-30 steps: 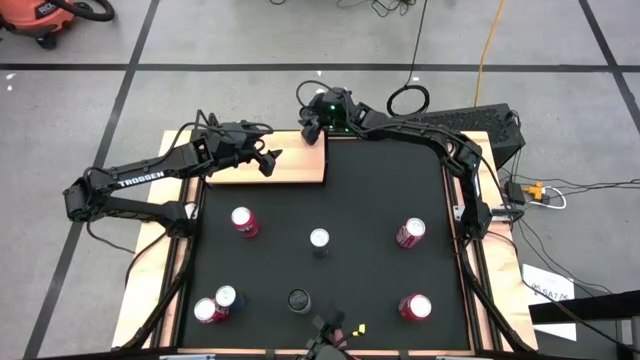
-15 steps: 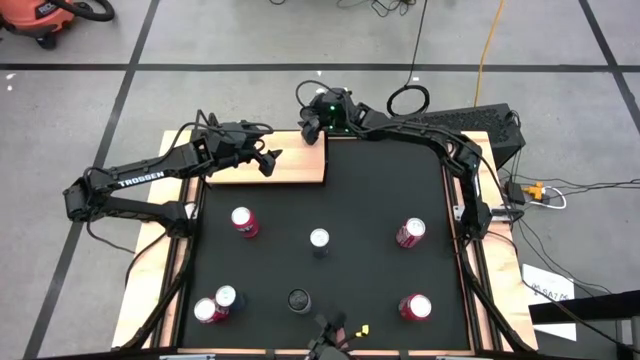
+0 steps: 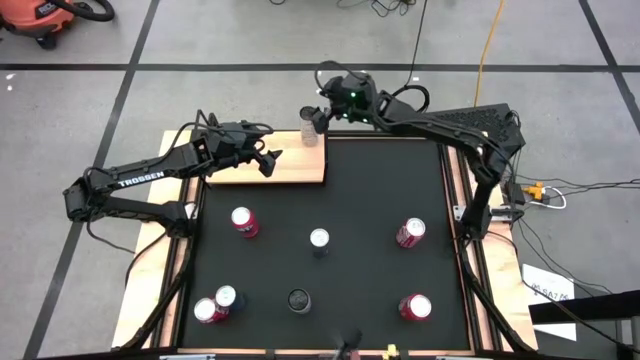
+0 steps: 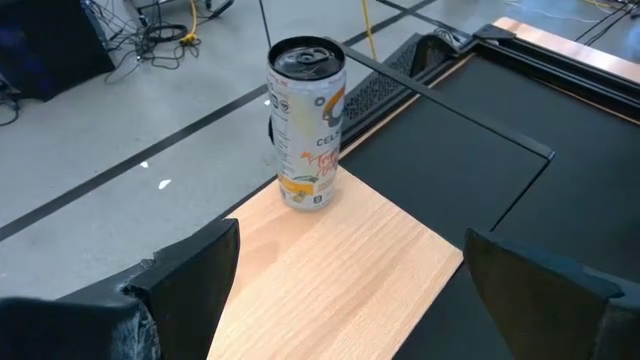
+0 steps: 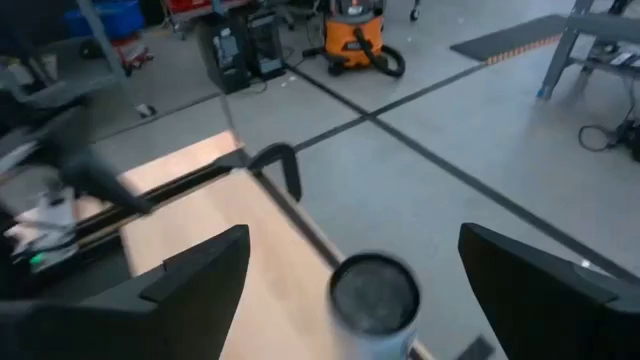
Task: Place canned beverage on shelf
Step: Put the white-yellow soda can aligned with the other white-yellow soda can on the shelf
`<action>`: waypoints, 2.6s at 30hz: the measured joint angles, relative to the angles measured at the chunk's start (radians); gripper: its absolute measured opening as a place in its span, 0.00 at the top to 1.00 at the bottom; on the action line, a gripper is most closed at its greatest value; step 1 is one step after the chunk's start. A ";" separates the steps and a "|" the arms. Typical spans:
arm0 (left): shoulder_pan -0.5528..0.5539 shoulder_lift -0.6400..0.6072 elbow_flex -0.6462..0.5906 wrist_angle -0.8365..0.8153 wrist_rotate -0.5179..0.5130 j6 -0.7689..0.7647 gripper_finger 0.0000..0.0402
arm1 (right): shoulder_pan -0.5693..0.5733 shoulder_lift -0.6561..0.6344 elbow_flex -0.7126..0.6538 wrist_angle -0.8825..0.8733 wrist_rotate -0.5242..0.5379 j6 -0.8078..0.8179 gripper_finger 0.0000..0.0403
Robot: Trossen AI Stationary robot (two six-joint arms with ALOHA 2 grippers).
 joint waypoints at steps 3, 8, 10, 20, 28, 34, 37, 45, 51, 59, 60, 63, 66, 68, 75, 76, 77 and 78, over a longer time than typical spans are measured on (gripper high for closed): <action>0.000 0.000 0.000 0.001 -0.005 -0.001 0.04 | 0.038 -0.043 0.000 -0.060 0.001 -0.002 0.17; -0.006 0.000 0.000 0.000 0.025 -0.098 0.04 | 0.131 -0.102 0.000 -0.135 0.002 0.009 0.21; -0.012 0.000 0.000 0.001 0.068 -0.134 0.04 | 0.173 -0.119 0.000 -0.171 0.004 0.035 0.22; -0.140 0.000 0.000 0.002 0.106 -0.077 0.04 | 0.387 -0.200 0.000 -0.352 0.121 0.212 0.22; -0.222 0.000 0.000 0.007 0.194 0.003 0.04 | 0.535 -0.257 0.000 -0.663 0.193 0.468 0.22; -0.249 0.000 0.000 0.031 0.285 0.038 0.04 | 0.677 -0.260 0.000 -0.785 0.186 0.672 0.22; -0.265 0.000 0.007 0.026 0.348 0.076 0.04 | 0.741 -0.243 0.000 -0.728 0.201 0.671 0.22; -0.364 -0.008 0.016 -0.002 0.433 0.138 0.04 | 0.827 -0.134 0.000 -0.435 0.204 0.457 0.22; -0.463 -0.020 0.016 -0.107 0.360 0.036 0.04 | 0.825 -0.034 0.000 -0.329 0.047 0.338 0.22; -0.641 -0.047 0.016 -0.186 0.146 -0.173 0.04 | 0.839 0.059 0.000 -0.200 -0.051 0.164 0.21; -0.661 -0.047 0.016 -0.187 0.124 -0.205 0.04 | 0.841 0.068 0.000 -0.186 -0.054 0.143 0.21; -0.719 -0.047 0.016 -0.190 0.091 -0.308 0.04 | 0.854 0.095 0.000 -0.139 -0.054 0.097 0.19; -0.774 -0.047 0.016 -0.192 0.069 -0.358 0.04 | 0.867 0.115 0.000 -0.103 -0.059 0.057 0.17; -0.803 -0.047 0.016 -0.192 0.059 -0.374 0.04 | 0.872 0.127 0.000 -0.086 -0.073 0.040 0.16; -0.871 -0.047 0.016 -0.235 0.011 -0.446 0.04 | 0.883 0.174 0.000 -0.094 -0.084 0.021 0.11; -0.876 -0.047 0.016 -0.241 0.008 -0.447 0.04 | 0.886 0.175 0.000 -0.101 -0.090 0.018 0.11; -0.882 -0.047 0.016 -0.245 0.008 -0.447 0.04 | 0.887 0.175 -0.001 -0.106 -0.099 0.017 0.11; -0.887 -0.047 0.016 -0.245 0.007 -0.447 0.04 | 0.887 0.176 -0.001 -0.104 -0.101 0.017 0.11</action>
